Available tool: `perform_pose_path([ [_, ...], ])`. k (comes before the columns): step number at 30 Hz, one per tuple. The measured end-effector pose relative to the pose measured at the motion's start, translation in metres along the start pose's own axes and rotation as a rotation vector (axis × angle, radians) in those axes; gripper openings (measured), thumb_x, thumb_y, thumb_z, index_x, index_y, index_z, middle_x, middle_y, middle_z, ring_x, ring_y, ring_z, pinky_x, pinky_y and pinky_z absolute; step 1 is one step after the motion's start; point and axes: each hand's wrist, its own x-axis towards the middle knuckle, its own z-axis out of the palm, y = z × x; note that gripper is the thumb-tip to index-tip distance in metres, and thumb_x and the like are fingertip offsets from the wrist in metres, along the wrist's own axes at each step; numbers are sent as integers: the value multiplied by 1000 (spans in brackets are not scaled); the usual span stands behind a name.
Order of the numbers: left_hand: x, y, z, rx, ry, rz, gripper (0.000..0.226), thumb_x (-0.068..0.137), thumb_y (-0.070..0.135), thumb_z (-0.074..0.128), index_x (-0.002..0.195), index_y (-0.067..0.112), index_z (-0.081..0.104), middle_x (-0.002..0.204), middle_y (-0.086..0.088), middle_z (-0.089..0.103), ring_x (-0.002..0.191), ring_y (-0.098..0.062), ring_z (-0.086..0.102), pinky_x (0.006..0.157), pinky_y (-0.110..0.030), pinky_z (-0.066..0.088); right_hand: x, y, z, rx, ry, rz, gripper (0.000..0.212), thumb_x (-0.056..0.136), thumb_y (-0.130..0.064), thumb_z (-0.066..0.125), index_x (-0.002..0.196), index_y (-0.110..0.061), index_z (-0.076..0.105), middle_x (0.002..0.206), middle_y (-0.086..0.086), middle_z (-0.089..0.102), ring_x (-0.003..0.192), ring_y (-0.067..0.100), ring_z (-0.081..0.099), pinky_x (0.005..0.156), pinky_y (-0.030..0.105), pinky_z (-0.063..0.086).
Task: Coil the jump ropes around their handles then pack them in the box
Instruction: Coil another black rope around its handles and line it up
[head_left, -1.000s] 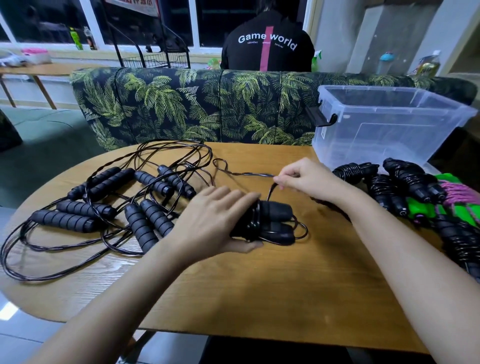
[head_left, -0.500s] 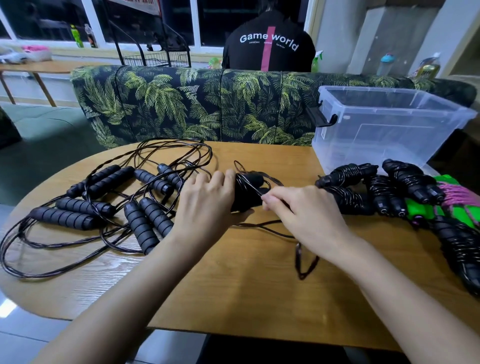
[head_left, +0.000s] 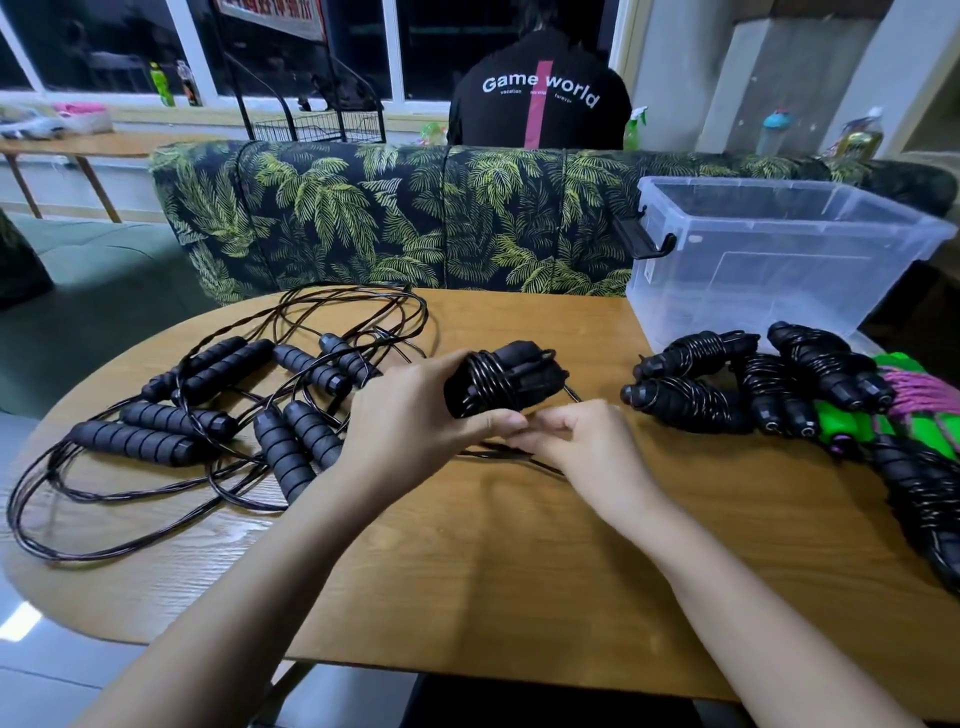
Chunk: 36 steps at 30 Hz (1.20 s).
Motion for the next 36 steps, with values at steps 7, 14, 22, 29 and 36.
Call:
perform_pose_path([
  [7,-1,-1,-2,6,-32,75,83,57,96,35,103,35,66,69,10,65,67,-5,61,50,-24,41,8,1,-4,-216,303,8,37,54,-61,67,66,-27,63,67,-14,52,63,12,47,56,31,37],
  [14,0,2,3,102,-194,100,82,56,97,36,98,34,66,57,12,51,57,-4,51,49,-24,30,14,14,-21,-605,133,-619,78,76,-49,71,141,-21,38,148,4,41,131,24,45,115,56,27],
  [22,10,-4,12,-252,73,-60,103,68,89,41,151,29,32,149,4,47,132,-17,47,108,-48,39,7,32,-28,-382,37,-307,68,79,-67,59,142,-47,42,133,-13,61,129,11,52,121,40,17],
  [29,-9,0,59,-869,-110,-345,99,71,70,67,151,23,34,143,1,51,122,-8,54,100,-26,47,-2,37,-31,206,137,-17,48,87,-26,71,127,-44,51,115,-32,61,111,-15,55,95,10,41],
  [36,-5,12,84,-1135,-234,-319,91,59,36,89,139,37,46,133,9,58,120,-8,59,94,-34,54,-11,34,-8,618,162,212,47,82,-43,66,126,-25,63,117,-8,71,113,10,64,104,42,47],
])
